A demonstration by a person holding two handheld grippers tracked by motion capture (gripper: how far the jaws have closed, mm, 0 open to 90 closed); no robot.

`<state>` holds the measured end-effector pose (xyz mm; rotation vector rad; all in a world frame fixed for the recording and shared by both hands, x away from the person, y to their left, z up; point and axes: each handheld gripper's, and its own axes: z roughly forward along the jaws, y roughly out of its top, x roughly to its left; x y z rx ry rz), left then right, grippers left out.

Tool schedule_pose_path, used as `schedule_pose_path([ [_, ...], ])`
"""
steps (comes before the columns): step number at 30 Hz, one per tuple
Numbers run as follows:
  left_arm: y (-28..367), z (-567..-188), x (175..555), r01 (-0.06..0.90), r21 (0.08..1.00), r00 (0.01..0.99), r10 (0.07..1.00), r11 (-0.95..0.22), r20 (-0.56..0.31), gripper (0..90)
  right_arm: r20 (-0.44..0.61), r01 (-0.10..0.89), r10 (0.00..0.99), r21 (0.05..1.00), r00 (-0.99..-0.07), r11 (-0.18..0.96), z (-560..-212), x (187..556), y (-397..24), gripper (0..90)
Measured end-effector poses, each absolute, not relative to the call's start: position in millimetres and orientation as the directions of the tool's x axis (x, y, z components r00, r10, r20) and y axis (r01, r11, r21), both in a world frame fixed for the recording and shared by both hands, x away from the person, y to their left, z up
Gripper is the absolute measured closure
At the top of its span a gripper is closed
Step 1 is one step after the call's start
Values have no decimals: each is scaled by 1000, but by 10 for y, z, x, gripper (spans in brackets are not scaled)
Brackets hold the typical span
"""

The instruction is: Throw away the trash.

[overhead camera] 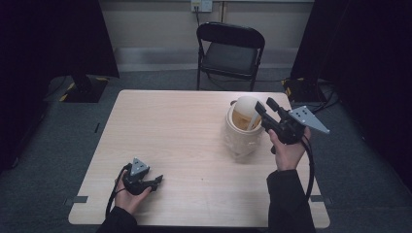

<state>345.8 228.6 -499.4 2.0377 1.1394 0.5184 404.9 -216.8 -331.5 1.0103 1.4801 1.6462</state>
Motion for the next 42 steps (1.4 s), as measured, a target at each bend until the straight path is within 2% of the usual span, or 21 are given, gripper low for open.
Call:
schedule_pose_path([
  [5, 2283, -4995, 3457, 557, 760, 526, 851, -336, -8, 354, 115, 20, 891, 993, -438, -119, -3354, 3914, -2323, 384],
  [11, 2283, -4995, 3457, 556, 759, 527, 850, -338, -8, 352, 124, 92, 899, 991, -421, -93, -3575, 3798, -2437, 331],
  [19, 2282, -4992, 3452, 550, 760, 530, 848, -346, 3, 358, 158, 240, 900, 969, -407, -62, -4022, 3660, -2548, 306],
  [25, 2314, -4967, 3445, 550, 763, 528, 849, -340, -3, 370, 171, 404, 912, 915, -373, -6, -4424, 3686, -2635, 289],
  [33, 2436, -4940, 3442, 557, 768, 506, 862, -315, -13, 364, 155, 519, 927, 853, -341, 48, -4759, 3676, -2773, 286],
  [42, 2699, -4933, 3448, 571, 778, 449, 893, -263, -27, 346, 140, 572, 945, 818, -295, 57, -4939, 3655, -2937, 285],
])
